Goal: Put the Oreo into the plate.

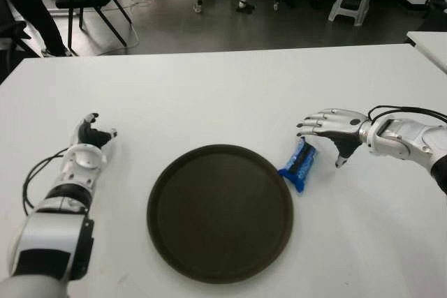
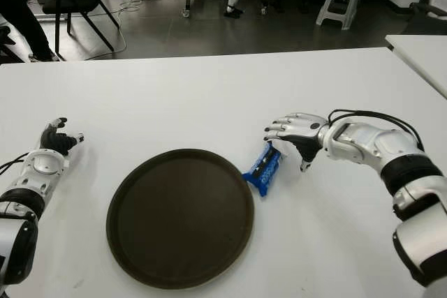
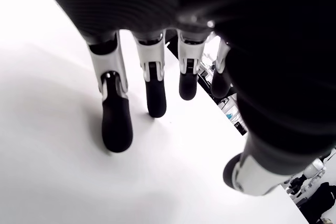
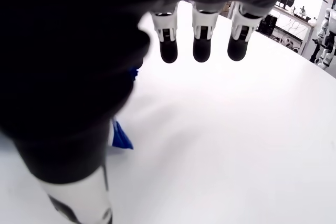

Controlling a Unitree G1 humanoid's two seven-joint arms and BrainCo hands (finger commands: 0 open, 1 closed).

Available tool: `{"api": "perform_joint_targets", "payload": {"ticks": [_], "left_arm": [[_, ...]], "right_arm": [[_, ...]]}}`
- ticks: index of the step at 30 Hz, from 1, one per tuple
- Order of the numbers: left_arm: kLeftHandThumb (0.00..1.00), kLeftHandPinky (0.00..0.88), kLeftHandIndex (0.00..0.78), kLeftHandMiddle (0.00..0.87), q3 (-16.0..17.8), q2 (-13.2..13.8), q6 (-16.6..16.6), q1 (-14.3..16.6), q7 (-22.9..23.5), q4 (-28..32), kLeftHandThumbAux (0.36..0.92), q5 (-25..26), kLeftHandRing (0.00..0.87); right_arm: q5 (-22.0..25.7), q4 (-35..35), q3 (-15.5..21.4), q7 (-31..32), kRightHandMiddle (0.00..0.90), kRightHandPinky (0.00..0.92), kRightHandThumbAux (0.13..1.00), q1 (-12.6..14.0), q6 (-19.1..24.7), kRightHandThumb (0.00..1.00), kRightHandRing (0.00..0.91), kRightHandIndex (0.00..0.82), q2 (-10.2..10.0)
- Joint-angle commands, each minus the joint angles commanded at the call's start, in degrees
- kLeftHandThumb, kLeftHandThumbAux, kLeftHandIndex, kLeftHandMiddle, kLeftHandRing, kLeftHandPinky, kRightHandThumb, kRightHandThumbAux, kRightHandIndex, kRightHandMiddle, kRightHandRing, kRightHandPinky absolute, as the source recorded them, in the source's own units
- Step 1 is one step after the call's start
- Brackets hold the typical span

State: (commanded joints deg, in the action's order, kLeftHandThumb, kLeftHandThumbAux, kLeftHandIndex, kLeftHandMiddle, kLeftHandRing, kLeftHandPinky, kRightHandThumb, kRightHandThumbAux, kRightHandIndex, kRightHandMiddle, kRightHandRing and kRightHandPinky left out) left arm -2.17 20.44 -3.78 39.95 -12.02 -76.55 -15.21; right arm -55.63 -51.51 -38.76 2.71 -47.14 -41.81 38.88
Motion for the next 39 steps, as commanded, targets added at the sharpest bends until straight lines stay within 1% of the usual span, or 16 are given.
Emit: {"api": "perform_joint_targets", "payload": {"ticks": [3, 10, 12, 15, 18, 21, 24, 29, 33, 39], "left_arm": [[0.270, 0.152, 0.041, 0.100, -0.1, 0.0, -0.1, -0.1, -0.3, 0.0, 0.745, -0.1, 0.137], [0.256, 0.158, 0.040, 0.101, 0.5, -0.2, 0.1, 0.1, -0.1, 0.0, 0.738, 0.5, 0.138], [0.254, 0.147, 0.038, 0.097, 0.3, -0.2, 0.1, 0.1, -0.1, 0.0, 0.740, 0.4, 0.132], [0.278, 0.144, 0.036, 0.095, 0.2, -0.2, 0.1, 0.0, -0.3, 0.0, 0.743, 0.2, 0.126], [0.301, 0.152, 0.040, 0.102, 0.2, -0.2, -0.3, -0.1, -0.5, 0.0, 0.745, 0.2, 0.131], [0.316, 0.157, 0.045, 0.108, 0.3, -0.2, -0.4, -0.1, -0.6, 0.0, 0.749, 0.2, 0.135], [0.307, 0.140, 0.039, 0.105, 0.3, -0.2, -0.5, -0.2, -0.7, 0.0, 0.744, 0.2, 0.131], [0.271, 0.101, 0.027, 0.068, 0.0, -0.2, -0.4, -0.1, -0.6, 0.0, 0.737, 0.0, 0.089], [0.267, 0.111, 0.030, 0.080, -0.1, -0.2, -0.3, -0.1, -0.6, 0.0, 0.739, -0.1, 0.102], [0.264, 0.124, 0.032, 0.090, -0.3, -0.2, -0.1, -0.1, -0.7, 0.0, 0.735, -0.2, 0.116]], "right_arm": [[-0.6, -0.2, -0.4, 0.2, 0.000, 0.000, 0.849, -0.5, 0.3, 0.007, 0.000, 0.000, -0.2], [-3.3, 0.6, -1.9, -3.6, 0.000, 0.000, 0.853, -1.7, -0.3, 0.036, 0.000, 0.000, 0.5], [-3.0, 0.2, -1.7, -3.4, 0.000, 0.000, 0.854, -2.1, -0.5, 0.037, 0.000, 0.000, 0.3], [-2.5, -0.6, -1.6, -3.2, 0.000, 0.000, 0.861, -2.6, -0.6, 0.027, 0.000, 0.000, 0.1], [-0.8, -1.7, -0.7, -2.7, 0.000, 0.000, 0.866, -2.5, -0.6, 0.013, 0.000, 0.000, -0.5], [-0.2, -2.4, -0.4, -2.5, 0.000, 0.000, 0.868, -2.6, -0.6, 0.004, 0.000, 0.000, -0.8], [-0.2, -3.0, -0.5, -2.3, 0.000, 0.000, 0.872, -3.3, -0.2, 0.001, 0.000, 0.000, -1.2], [-1.0, -3.1, -1.1, -2.4, 0.000, 0.000, 0.886, -4.5, 0.0, 0.000, 0.000, 0.000, -1.5], [-1.0, -3.2, -1.4, -2.2, 0.000, 0.000, 0.882, -4.9, 0.0, 0.000, 0.000, 0.000, -1.5], [0.0, -4.2, -1.1, -1.2, 0.000, 0.000, 0.863, -5.5, 0.3, 0.000, 0.000, 0.000, -2.2]]}}
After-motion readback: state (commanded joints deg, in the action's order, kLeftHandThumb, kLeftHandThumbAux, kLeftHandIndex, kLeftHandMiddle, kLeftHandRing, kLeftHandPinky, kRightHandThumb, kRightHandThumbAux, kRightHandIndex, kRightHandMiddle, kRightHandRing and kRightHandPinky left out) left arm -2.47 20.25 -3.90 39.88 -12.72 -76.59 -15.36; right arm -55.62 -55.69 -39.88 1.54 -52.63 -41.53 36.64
